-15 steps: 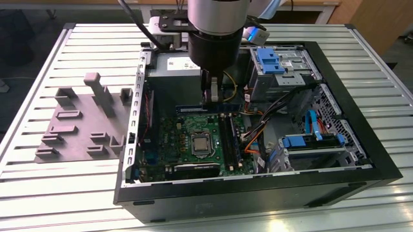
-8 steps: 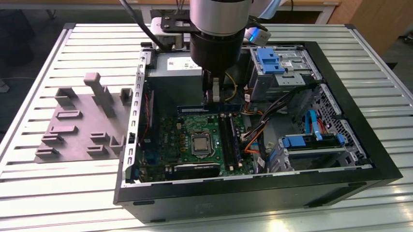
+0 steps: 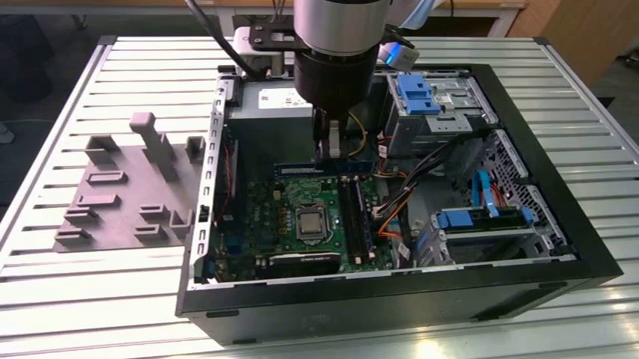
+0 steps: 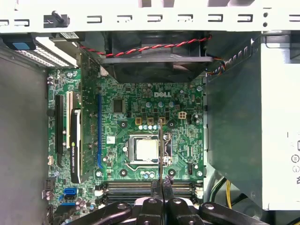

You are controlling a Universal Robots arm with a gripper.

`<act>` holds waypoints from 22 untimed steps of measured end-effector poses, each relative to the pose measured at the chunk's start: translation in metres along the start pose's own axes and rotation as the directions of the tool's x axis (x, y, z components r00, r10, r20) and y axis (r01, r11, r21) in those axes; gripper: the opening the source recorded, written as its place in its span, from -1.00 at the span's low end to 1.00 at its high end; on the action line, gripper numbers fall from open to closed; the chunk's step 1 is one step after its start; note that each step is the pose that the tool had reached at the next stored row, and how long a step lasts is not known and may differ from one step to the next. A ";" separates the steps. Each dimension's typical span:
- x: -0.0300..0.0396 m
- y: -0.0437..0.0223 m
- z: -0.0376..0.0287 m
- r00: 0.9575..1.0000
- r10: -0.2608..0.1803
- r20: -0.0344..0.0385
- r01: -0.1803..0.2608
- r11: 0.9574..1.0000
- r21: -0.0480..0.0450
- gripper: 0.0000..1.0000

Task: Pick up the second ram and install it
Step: 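Insert the second ram into the second slot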

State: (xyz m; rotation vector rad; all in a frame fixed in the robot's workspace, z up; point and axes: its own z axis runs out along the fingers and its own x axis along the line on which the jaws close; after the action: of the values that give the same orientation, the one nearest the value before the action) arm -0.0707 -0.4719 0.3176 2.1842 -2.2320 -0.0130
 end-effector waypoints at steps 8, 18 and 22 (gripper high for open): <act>0.0000 0.0000 0.0004 0.996 0.087 0.002 -0.087 0.996 -0.001 -0.77; 0.0000 0.0000 0.0008 0.968 0.252 0.005 -0.252 0.968 -0.002 -0.77; 0.0000 0.0000 0.0008 0.951 0.308 0.006 -0.308 0.951 -0.003 -0.77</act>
State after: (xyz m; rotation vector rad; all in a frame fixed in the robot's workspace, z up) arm -0.0706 -0.4719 0.3167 1.8098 -2.5469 -0.0174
